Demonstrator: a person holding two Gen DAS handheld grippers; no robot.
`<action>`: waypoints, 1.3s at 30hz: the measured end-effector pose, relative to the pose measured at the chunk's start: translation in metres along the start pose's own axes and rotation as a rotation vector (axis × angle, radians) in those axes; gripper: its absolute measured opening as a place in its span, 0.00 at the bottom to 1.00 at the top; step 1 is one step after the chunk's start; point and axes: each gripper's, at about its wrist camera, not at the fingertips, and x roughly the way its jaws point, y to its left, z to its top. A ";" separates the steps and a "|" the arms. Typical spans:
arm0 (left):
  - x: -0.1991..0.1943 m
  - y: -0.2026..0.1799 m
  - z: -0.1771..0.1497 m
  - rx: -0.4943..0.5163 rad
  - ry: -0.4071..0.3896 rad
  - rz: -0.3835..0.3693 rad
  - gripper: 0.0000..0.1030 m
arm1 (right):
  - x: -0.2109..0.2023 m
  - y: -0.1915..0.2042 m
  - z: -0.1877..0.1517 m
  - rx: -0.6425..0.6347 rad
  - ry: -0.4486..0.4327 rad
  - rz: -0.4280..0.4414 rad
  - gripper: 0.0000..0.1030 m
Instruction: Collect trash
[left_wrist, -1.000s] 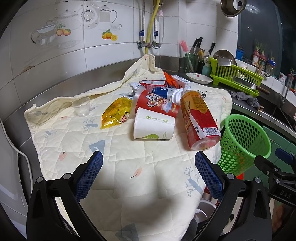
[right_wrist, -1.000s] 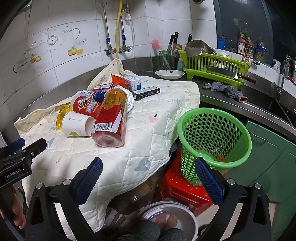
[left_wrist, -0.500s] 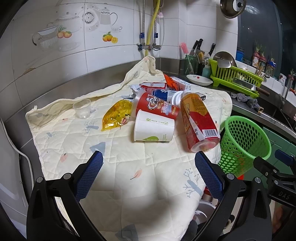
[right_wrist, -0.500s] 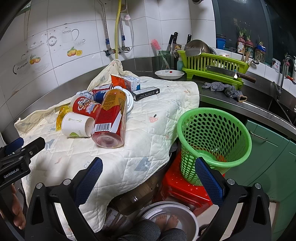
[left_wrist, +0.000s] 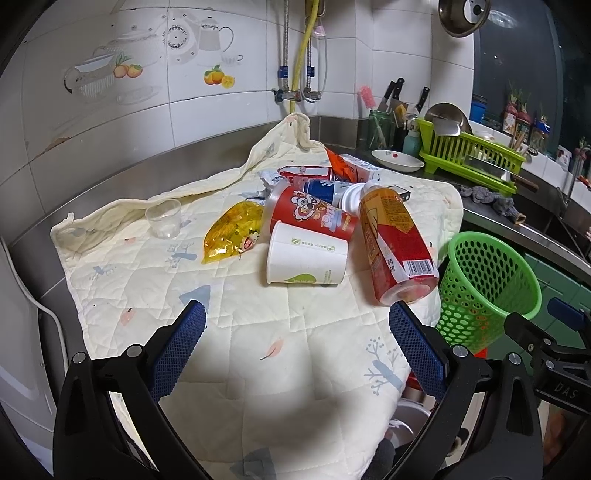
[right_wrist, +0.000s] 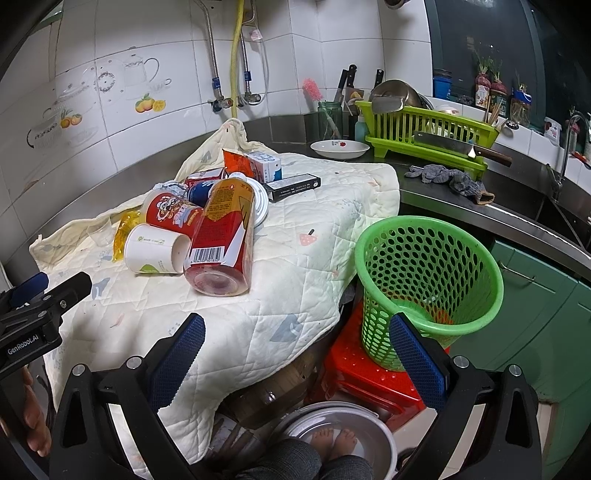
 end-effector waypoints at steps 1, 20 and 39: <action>0.000 0.001 0.001 0.000 0.000 0.000 0.95 | 0.000 0.000 0.000 0.000 0.000 -0.001 0.94; 0.002 0.002 0.005 -0.007 -0.008 0.005 0.95 | -0.001 0.003 0.002 -0.003 -0.024 -0.013 0.94; 0.007 0.006 0.005 -0.010 -0.015 0.016 0.95 | 0.005 0.005 0.013 -0.018 -0.024 0.054 0.93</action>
